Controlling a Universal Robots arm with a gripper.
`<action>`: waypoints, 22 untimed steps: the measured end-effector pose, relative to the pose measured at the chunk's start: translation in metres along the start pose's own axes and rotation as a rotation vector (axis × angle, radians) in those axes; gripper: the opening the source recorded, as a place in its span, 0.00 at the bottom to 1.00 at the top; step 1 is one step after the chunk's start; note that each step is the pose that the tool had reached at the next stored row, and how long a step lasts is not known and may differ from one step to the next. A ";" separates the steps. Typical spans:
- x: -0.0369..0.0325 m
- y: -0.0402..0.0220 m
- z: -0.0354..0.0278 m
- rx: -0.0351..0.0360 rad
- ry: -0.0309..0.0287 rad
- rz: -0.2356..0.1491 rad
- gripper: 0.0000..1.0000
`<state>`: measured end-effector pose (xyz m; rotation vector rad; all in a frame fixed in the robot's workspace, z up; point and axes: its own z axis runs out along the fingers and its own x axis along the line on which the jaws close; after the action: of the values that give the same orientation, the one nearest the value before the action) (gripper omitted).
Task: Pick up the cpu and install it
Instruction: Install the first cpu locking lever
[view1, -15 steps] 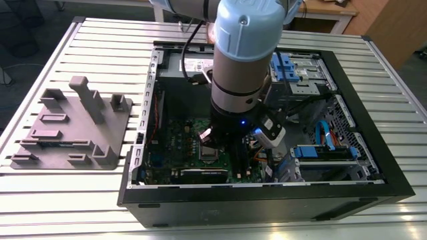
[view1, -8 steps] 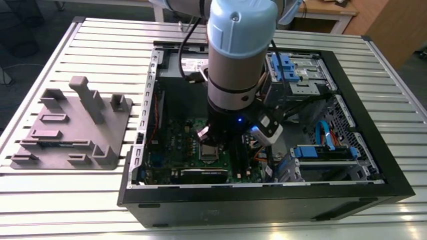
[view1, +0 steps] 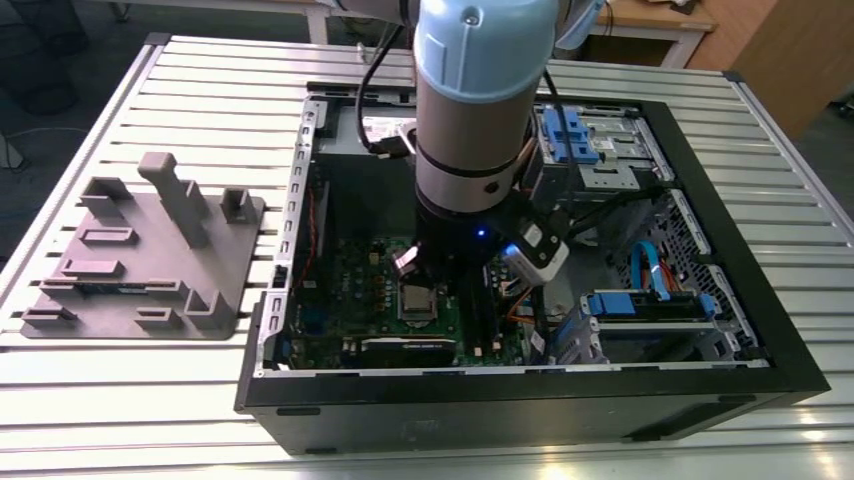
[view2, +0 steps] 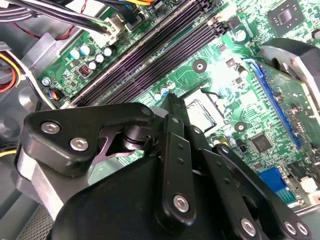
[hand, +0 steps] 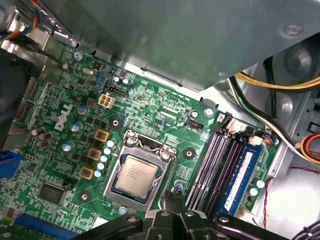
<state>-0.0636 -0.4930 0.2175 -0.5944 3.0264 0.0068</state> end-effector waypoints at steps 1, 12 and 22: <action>-0.0001 0.0002 -0.0005 0.0002 -0.0001 0.000 0.11; -0.0009 0.0017 -0.0042 0.0005 -0.0005 0.000 0.11; -0.0016 0.0020 -0.0145 0.0005 -0.0004 0.000 0.11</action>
<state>-0.0636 -0.4908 0.2321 -0.5942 3.0259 0.0061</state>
